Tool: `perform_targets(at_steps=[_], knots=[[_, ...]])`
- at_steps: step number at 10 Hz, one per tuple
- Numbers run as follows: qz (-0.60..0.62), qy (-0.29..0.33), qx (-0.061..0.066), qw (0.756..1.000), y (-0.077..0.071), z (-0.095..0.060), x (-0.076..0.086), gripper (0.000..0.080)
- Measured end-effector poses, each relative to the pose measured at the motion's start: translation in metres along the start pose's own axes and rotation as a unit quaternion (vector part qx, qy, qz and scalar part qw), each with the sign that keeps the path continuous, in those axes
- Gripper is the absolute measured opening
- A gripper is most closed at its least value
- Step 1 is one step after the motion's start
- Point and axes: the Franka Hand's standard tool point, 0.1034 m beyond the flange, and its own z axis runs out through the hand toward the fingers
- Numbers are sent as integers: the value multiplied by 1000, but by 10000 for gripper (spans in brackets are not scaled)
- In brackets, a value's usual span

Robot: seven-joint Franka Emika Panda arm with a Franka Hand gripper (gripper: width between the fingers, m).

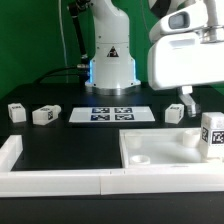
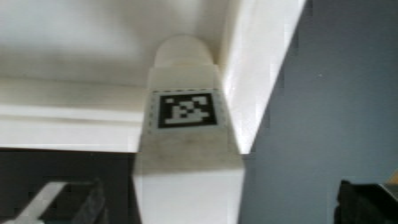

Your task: Assemble square table

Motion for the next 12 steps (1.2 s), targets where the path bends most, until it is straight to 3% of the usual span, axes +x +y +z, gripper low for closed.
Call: perform_targets(at_steps=[3, 6, 9, 12], knots=[[6, -88, -10, 996, 11, 6, -10, 649], [9, -167, -13, 986, 12, 11, -8, 649], [17, -159, -12, 987, -1, 17, -7, 649], [23, -155, -12, 988, -2, 19, -6, 602]])
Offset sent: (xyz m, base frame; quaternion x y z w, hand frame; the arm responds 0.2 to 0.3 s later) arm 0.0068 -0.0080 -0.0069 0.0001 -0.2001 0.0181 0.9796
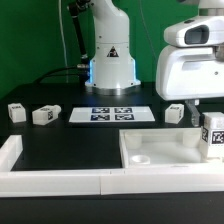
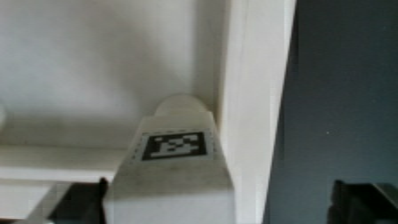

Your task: Assemble square table

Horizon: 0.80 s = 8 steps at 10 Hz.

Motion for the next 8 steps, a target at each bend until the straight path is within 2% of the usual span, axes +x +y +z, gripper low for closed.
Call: perform_targets(at_steps=[1, 2, 3, 8], knots=[[7, 0, 0, 1000, 0, 0, 0, 426], [50, 0, -1, 999, 3, 0, 0, 426], [80, 0, -1, 997, 4, 0, 0, 307], [239, -1, -2, 971, 4, 1, -1, 306]])
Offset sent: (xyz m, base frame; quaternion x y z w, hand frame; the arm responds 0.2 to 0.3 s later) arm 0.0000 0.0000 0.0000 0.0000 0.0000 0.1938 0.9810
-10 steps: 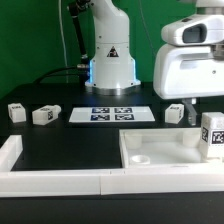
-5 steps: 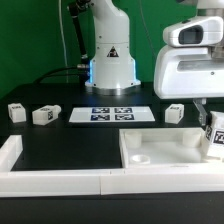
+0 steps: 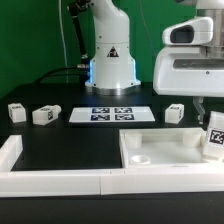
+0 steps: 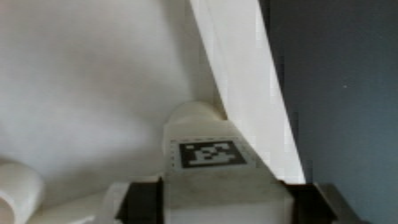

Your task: Assemble square table

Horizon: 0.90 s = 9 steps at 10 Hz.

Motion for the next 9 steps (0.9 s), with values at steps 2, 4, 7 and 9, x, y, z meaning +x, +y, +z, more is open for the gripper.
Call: perform_targets(at_steps=[2, 4, 7, 9], knots=[[143, -7, 15, 990, 5, 2, 2, 295], [298, -32, 49, 953, 4, 3, 5, 293], [381, -48, 69, 921, 5, 3, 7, 300], [337, -42, 69, 938, 5, 3, 8, 502]])
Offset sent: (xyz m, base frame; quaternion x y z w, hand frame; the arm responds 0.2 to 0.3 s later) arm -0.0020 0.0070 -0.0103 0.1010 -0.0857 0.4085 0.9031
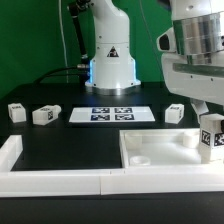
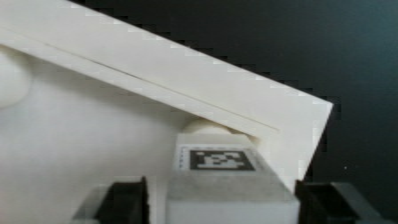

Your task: Assemble square table

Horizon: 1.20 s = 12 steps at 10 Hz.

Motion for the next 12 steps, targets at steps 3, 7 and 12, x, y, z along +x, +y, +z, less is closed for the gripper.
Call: perform_targets(at_steps=[3, 7, 12], knots=[[-226, 27, -19, 974, -2, -4, -1, 640], [-385, 25, -26, 922, -1, -3, 2, 648], [-530, 41, -34, 847, -5, -2, 3, 490]])
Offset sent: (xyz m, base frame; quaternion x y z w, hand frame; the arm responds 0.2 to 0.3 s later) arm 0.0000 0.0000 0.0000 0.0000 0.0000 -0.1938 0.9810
